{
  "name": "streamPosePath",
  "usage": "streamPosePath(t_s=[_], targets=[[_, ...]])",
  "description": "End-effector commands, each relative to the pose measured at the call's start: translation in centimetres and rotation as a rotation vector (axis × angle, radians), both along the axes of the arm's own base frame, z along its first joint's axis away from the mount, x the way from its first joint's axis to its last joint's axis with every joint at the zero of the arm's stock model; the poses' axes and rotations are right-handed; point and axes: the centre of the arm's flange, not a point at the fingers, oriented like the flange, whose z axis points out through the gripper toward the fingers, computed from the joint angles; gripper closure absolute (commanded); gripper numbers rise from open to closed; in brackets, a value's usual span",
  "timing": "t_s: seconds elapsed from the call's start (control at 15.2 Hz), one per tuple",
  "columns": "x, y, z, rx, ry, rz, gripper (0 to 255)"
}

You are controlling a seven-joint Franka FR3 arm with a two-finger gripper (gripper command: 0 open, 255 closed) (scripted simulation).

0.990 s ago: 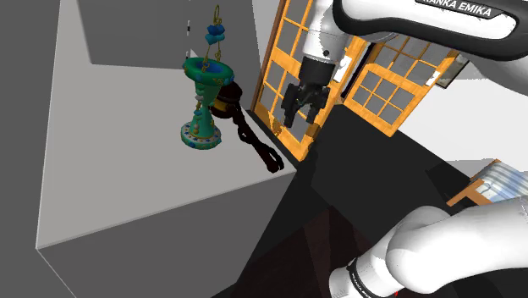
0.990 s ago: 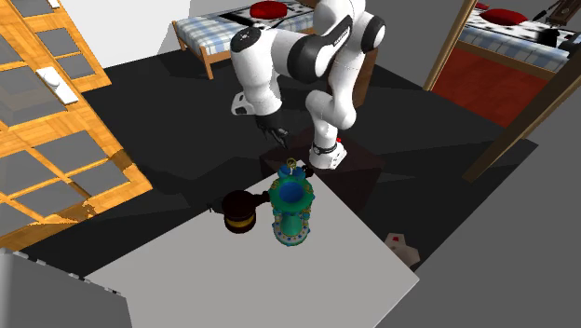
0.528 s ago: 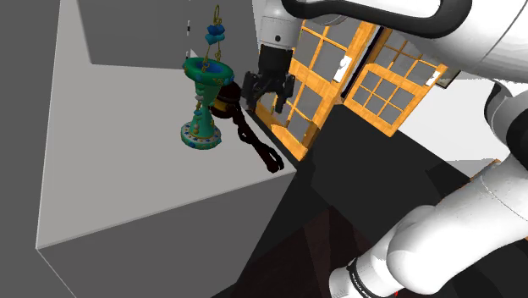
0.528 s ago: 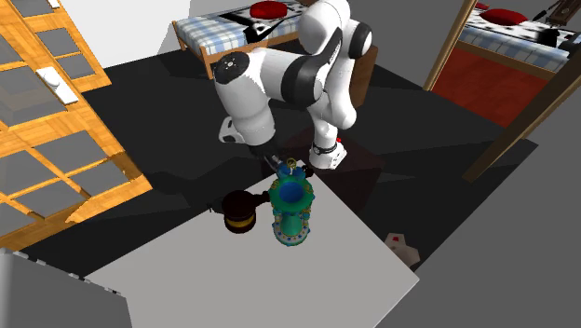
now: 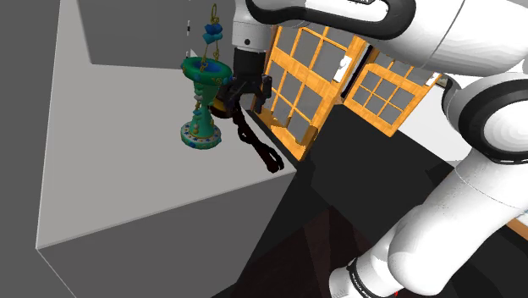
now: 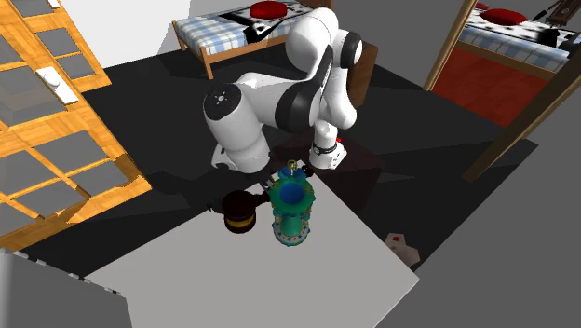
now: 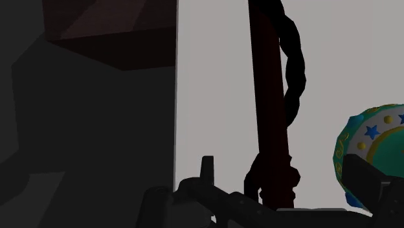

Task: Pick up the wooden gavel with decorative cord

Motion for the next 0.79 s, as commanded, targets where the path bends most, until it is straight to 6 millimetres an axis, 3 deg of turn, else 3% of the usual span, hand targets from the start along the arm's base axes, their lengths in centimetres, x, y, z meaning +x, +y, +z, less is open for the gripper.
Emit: streamPosePath(t_s=[0.0, 0.26, 0.33, 0.73], targets=[[0.1, 0.2, -1.0, 0.000, 0.000, 0.000, 0], [0.1, 0.2, -2.4, 0.000, 0.000, 0.000, 0], [0.2, 0.3, -2.5, 0.000, 0.000, 0.000, 255], [0.2, 0.2, -2.5, 0.000, 0.000, 0.000, 255]])
